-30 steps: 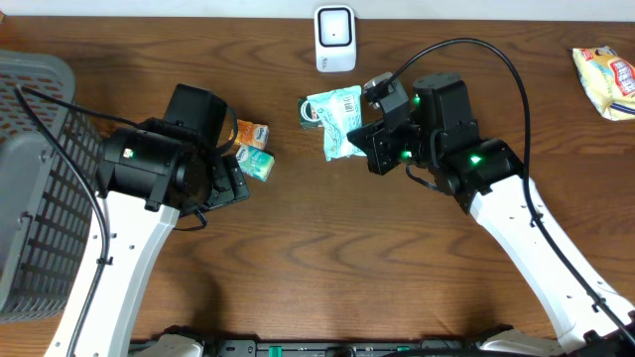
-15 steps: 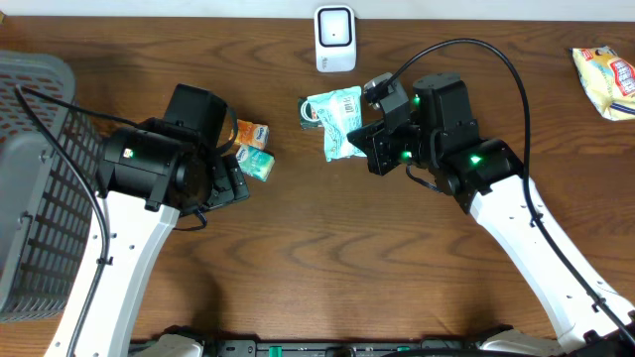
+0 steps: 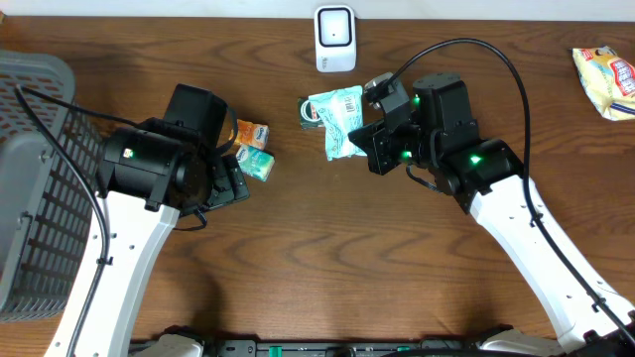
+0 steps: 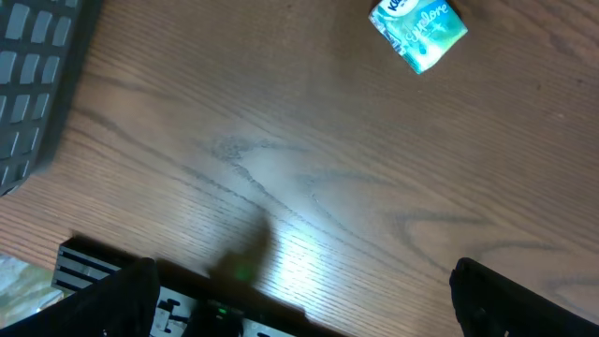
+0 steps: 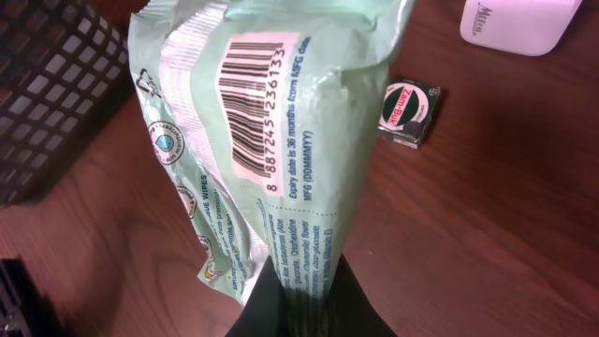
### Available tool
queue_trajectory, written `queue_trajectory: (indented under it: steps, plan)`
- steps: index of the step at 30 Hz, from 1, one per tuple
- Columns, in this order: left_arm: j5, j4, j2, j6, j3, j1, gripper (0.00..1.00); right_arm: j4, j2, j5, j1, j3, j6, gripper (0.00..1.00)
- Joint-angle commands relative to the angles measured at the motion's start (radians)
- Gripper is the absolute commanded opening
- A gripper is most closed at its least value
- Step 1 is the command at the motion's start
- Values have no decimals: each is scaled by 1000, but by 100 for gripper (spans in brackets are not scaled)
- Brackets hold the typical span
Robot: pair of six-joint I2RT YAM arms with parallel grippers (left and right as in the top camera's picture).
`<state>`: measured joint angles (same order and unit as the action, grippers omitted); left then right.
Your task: Scan the item barcode
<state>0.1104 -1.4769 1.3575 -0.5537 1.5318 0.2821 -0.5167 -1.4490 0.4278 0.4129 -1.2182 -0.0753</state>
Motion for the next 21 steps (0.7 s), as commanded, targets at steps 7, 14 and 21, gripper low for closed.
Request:
queue_trajectory:
  steps: [7,14,21]
  plan:
    - [3,-3,-5,-9,5,-4,98,-117,-51,-320,14,-10,-117,1]
    - [3,-3,-5,-9,5,-4,98,-284,-108,-785,14,-10,-180,1]
    - [3,-3,-5,-9,5,-4,98,-394,-238,-1008,14,-10,-211,1]
